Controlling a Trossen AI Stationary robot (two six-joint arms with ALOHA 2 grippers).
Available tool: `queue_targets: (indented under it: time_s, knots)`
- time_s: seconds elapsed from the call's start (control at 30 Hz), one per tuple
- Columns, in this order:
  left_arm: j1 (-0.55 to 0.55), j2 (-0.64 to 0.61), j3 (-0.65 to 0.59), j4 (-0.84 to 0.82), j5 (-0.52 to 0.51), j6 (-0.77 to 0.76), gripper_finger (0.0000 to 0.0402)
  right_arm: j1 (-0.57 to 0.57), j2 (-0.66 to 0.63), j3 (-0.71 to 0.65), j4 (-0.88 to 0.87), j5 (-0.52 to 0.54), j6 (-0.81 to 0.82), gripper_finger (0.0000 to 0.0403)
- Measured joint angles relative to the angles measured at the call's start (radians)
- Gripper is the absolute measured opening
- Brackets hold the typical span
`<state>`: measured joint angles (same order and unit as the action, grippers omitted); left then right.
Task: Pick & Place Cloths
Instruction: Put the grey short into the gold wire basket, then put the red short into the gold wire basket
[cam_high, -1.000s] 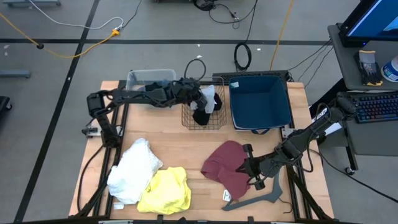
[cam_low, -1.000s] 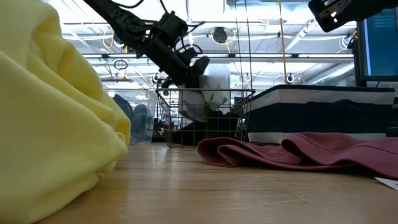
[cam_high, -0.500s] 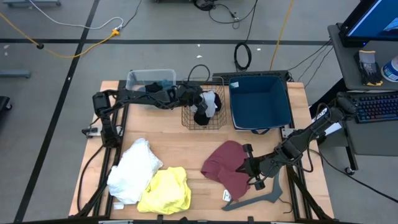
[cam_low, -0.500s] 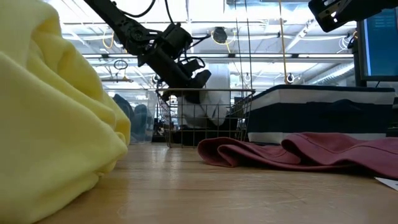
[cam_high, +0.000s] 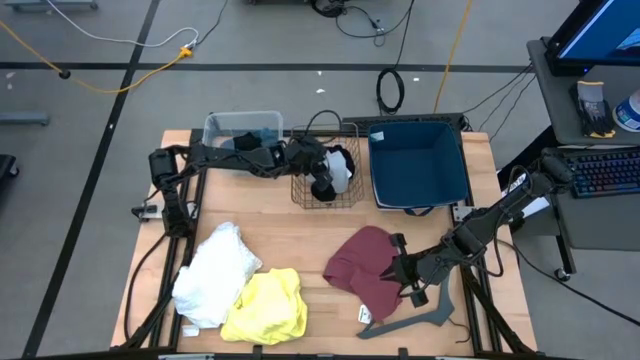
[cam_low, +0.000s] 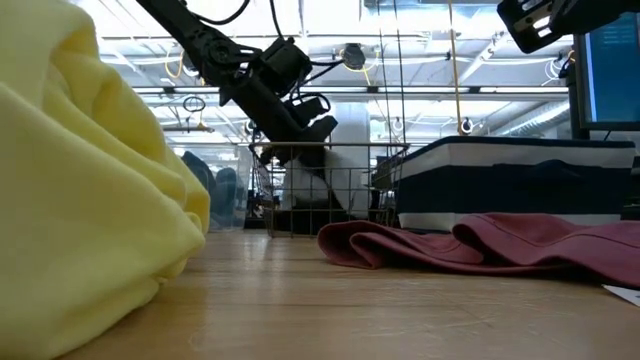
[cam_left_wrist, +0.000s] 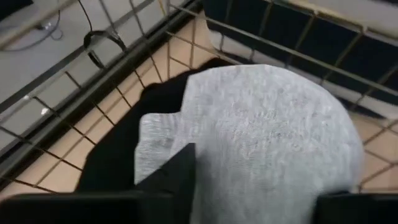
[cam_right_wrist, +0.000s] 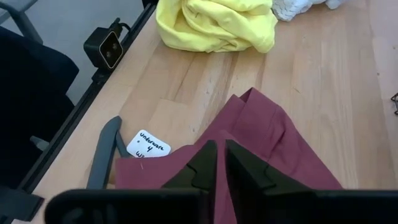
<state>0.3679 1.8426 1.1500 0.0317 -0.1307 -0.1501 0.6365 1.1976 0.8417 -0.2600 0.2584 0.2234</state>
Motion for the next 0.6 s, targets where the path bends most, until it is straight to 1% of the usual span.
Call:
queue_targets:
  time_s: [0.07,0.17,0.3,0.43,0.6]
  knots:
    - [0.0,-0.006,0.0,-0.018,0.01,-0.001,0.0178,0.0,0.0,0.0,0.0,0.0,0.0,0.0035]
    - [0.0,-0.028,0.0,-0.026,0.059,-0.003,0.0222,0.0,0.005,0.0,0.002,0.0,0.0,0.0051]
    - [-0.004,-0.084,0.0,-0.046,0.096,-0.003,0.0264,0.0,0.035,0.0,0.009,0.001,0.003,0.0075]
    - [-0.013,-0.159,0.0,-0.076,0.113,-0.003,0.0287,0.0,0.088,0.0,0.016,0.001,0.004,0.0098]
    - [-0.027,-0.25,0.0,-0.131,0.107,-0.007,0.0289,-0.005,0.158,0.0,0.078,0.001,-0.001,0.0124]
